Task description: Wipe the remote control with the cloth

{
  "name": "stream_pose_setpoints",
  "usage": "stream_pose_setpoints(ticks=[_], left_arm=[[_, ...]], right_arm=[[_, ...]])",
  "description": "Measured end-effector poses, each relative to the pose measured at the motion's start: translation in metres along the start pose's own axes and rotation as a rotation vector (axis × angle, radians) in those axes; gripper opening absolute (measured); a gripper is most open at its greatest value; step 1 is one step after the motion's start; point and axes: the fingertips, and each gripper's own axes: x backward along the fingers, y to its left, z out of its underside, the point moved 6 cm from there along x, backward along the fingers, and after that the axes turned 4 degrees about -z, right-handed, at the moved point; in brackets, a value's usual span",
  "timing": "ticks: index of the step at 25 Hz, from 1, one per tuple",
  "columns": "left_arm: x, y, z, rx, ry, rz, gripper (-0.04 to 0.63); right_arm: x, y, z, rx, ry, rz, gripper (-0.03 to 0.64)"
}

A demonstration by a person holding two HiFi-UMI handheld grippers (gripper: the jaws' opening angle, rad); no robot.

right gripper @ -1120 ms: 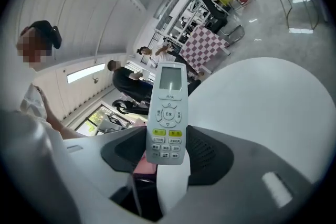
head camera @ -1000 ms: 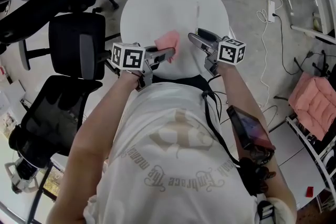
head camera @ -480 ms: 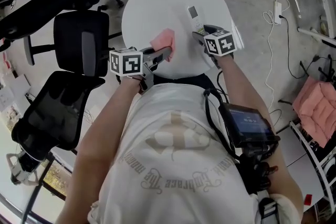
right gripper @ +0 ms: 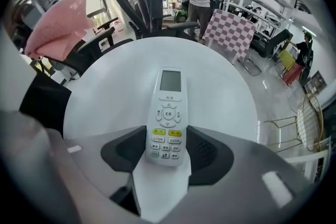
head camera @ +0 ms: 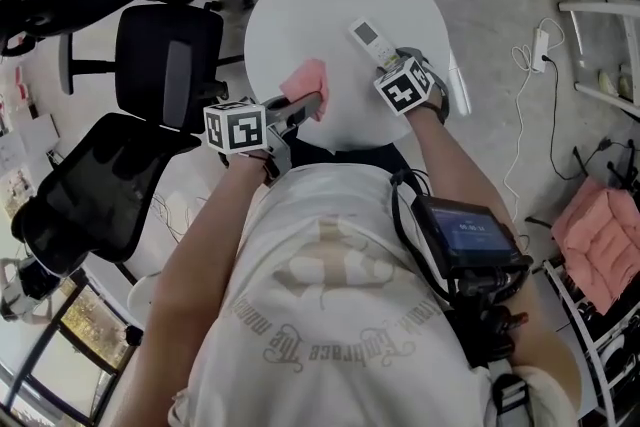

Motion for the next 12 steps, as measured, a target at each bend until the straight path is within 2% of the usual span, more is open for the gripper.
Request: stream_pose_setpoints(ticks=[5, 9, 12], left_arm=[[0.017, -0.002, 0.005, 0.002, -0.038, 0.003, 0.040], [0.021, 0.003, 0.000, -0.013, -0.032, 0.010, 0.040], [0.023, 0.005, -0.007, -0.044, -0.017, 0.020, 0.040]], right_arm=[[-0.001, 0.006, -0.006, 0.043, -0.024, 0.034, 0.255], [0.007, 0.003, -0.010, -0.007, -0.062, 0.045, 0.245], [0.022, 0.004, -0.013, -0.062, -0.113, 0.079, 0.199]])
